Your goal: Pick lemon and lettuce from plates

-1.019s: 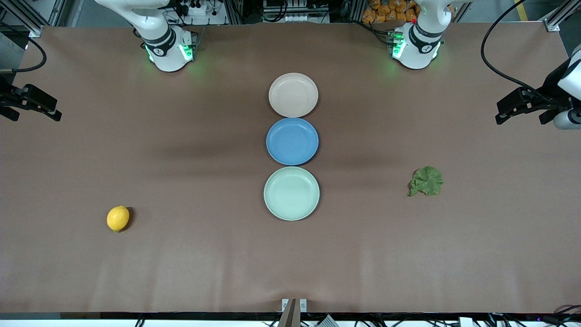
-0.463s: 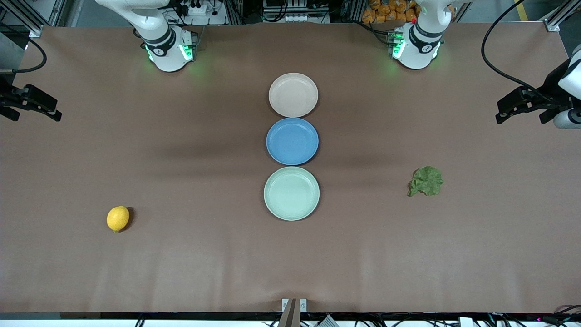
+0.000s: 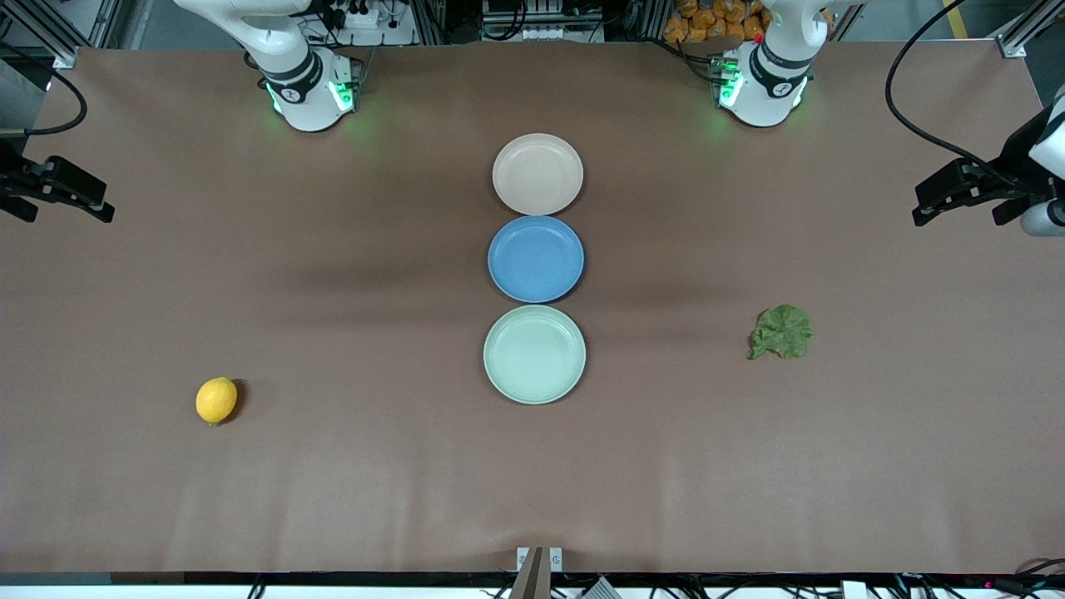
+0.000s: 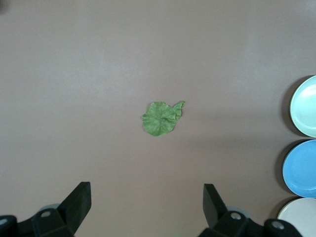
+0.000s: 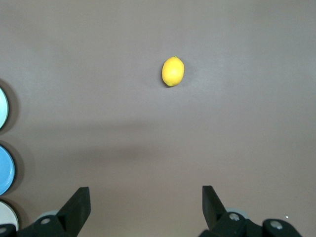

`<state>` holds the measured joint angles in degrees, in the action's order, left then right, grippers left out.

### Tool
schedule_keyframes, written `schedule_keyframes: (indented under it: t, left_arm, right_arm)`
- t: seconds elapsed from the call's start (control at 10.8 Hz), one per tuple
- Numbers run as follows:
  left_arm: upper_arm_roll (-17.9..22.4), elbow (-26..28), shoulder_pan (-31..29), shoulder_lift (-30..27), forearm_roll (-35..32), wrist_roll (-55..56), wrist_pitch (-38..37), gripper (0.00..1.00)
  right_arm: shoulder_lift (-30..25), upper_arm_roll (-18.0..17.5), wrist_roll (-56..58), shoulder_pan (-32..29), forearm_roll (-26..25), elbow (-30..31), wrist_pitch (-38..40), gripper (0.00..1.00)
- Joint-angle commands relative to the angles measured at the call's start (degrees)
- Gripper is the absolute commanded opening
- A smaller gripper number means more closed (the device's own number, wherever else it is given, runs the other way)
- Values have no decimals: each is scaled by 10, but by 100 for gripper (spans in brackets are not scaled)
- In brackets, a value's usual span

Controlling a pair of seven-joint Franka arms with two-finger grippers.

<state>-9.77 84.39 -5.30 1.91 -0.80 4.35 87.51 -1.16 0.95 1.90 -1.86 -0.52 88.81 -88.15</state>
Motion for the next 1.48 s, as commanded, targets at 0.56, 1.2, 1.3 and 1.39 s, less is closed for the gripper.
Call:
schedule_keyframes:
  t: [0.56,1.2,1.3,1.39]
  left_arm:
    - [4,-7,2,-3,4,-7,-13,100]
    - [4,-7,2,-4,4,-7,-13,100]
    - [3,-7,2,-5,4,-7,-13,100]
    - [4,-7,2,-7,6,-7,-20,100]
  right_arm:
    - [-3,-2,-3,-2,-5,5,-12,100]
    - [-2,-1,-3,-1,-6,9,-17,100]
    - [-2,-2,-3,0,-6,9,-18,100]
    - [-2,-1,-3,-1,-6,9,-18,100]
